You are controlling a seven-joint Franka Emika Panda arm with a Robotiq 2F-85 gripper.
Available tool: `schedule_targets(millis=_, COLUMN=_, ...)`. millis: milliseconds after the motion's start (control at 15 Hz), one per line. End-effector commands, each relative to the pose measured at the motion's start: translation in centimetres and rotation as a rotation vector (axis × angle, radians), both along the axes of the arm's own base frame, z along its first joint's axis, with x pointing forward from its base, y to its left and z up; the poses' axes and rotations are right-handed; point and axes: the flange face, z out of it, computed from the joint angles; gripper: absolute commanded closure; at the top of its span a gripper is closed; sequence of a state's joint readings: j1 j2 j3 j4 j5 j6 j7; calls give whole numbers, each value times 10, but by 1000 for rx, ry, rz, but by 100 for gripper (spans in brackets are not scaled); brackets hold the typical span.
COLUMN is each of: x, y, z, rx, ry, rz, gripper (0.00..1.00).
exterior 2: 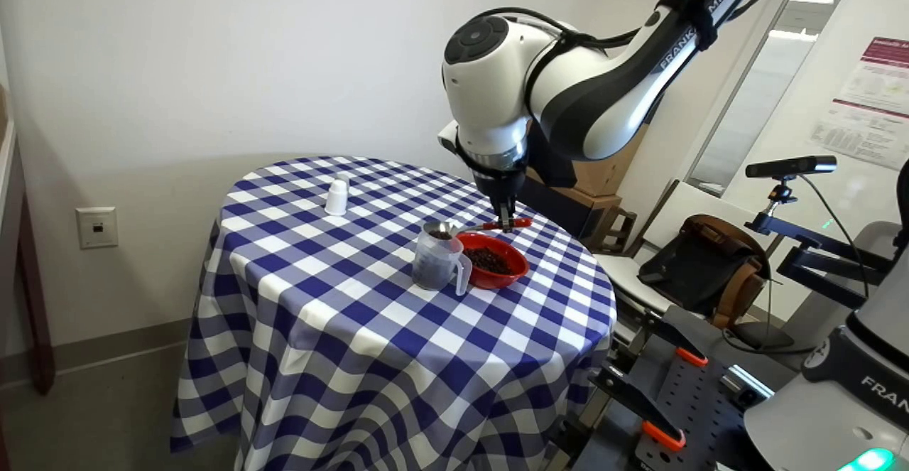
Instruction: Use the spoon to transfer beans from the red bowl to the jar
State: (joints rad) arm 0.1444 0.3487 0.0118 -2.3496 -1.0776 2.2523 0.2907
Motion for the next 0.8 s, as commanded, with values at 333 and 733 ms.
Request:
schedule_targets(millis=333, x=-16, y=12, z=5, rx=-135, ry=-134, rz=188, gripper=94)
schedule_targets(millis=733, x=-25, y=11, z=2, rx=-170, ry=-176, rz=184, gripper=94)
